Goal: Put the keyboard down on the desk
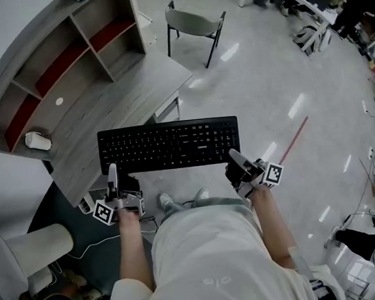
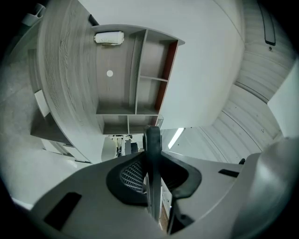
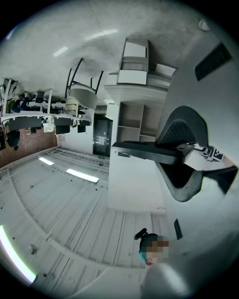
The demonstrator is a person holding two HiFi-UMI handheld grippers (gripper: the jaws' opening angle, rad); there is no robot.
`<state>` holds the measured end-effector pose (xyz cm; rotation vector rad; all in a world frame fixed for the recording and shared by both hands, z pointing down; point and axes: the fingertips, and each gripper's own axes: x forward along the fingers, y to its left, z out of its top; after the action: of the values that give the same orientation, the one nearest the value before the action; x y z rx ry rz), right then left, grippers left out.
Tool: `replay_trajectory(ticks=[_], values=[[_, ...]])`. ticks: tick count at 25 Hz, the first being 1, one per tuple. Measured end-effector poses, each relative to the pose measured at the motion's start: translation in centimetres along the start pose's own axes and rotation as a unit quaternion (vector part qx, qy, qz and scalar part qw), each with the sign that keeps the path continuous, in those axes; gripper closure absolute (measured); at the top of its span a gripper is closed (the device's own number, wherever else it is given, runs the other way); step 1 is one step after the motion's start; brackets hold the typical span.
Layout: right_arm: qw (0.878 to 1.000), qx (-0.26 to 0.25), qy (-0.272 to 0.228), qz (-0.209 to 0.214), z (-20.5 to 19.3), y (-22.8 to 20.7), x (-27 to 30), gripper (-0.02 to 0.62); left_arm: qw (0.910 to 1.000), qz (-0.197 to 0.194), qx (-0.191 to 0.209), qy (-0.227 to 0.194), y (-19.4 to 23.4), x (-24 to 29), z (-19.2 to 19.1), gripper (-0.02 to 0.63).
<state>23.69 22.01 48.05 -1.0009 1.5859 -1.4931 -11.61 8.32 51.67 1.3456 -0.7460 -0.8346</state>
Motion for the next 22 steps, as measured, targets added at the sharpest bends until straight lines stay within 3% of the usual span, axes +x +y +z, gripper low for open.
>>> replay_trajectory(ticks=[6, 10, 12, 13, 16, 19, 22], values=[[1.0, 0.005, 0.008, 0.007, 0.8, 0.0, 0.9, 0.5, 0.9998, 0.002, 0.005, -0.018, -0.1, -0.1, 0.2, 0.526], [1.0, 0.013, 0.019, 0.005, 3.1, -0.5, -3.8, 0.499, 0.9995, 0.01, 0.008, -0.03, 0.4, -1.8, -5.2, 0.526], [1.0, -0.002, -0.003, 0.021, 1.9, -0.4, -10.4, 0.499, 0.9998, -0.01, 0.015, -0.005, 0.2, -4.6, -9.7, 0.526], [0.998, -0.025, -0.031, 0.043, 0.8, -0.1, -13.7, 0.499, 0.9986, -0.04, 0.024, 0.025, -0.3, -5.2, -11.6, 0.526], [0.986, -0.085, -0.104, 0.103, -3.4, 1.6, -22.1, 0.499, 0.9868, -0.116, 0.048, 0.102, -2.6, -7.9, -15.9, 0.526], [0.986, -0.085, -0.101, 0.102, -5.7, 2.3, -23.7, 0.499, 0.9874, -0.116, 0.046, 0.098, -2.8, -10.9, -16.0, 0.526], [0.989, -0.079, -0.086, 0.094, -4.5, 2.4, -20.8, 0.499, 0.9896, -0.108, 0.043, 0.084, -2.8, -9.3, -14.3, 0.526]])
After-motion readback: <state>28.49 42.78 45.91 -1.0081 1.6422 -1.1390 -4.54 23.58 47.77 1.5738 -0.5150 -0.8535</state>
